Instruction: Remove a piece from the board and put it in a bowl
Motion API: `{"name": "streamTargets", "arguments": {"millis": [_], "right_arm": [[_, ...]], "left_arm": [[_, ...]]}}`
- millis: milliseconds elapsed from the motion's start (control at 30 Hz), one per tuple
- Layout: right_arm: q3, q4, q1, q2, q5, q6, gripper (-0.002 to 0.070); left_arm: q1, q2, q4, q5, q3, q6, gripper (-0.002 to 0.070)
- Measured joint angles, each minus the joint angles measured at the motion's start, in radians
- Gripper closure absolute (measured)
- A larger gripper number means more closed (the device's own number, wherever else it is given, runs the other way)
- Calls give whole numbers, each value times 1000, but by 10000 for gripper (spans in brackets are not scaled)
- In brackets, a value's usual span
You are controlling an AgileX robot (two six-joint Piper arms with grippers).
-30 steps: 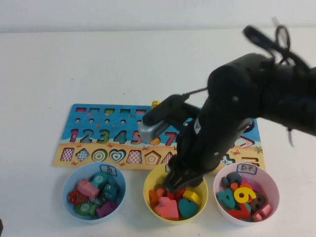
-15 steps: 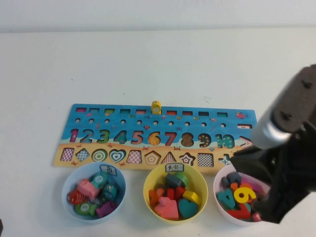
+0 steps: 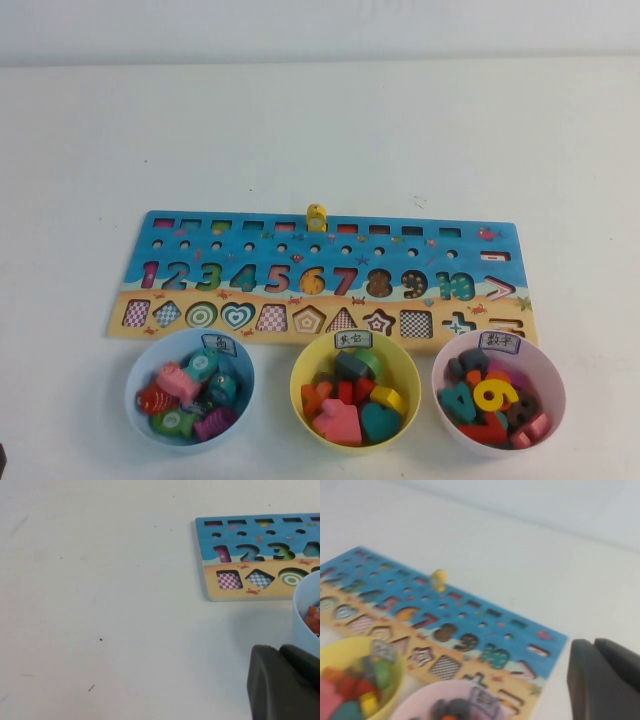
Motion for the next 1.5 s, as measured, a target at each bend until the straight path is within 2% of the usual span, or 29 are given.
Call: {"name": "streamTargets", "arguments": {"millis": [233,433,800,1133,1500], "right_arm": [[228,2,-312,-277,-107,0,692],[354,34,-463,-480,-112,0,692],[422,79,-484,-497,-117,8,692],[427,118,-484,-497,94,50,693],[427,126,-484,-497,111,52,693]], "left_arm": [[0,0,0,0,0,0,678],[0,0,0,0,0,0,678],[0,0,0,0,0,0,678],[0,0,0,0,0,0,678],[0,0,0,0,0,0,678]]}}
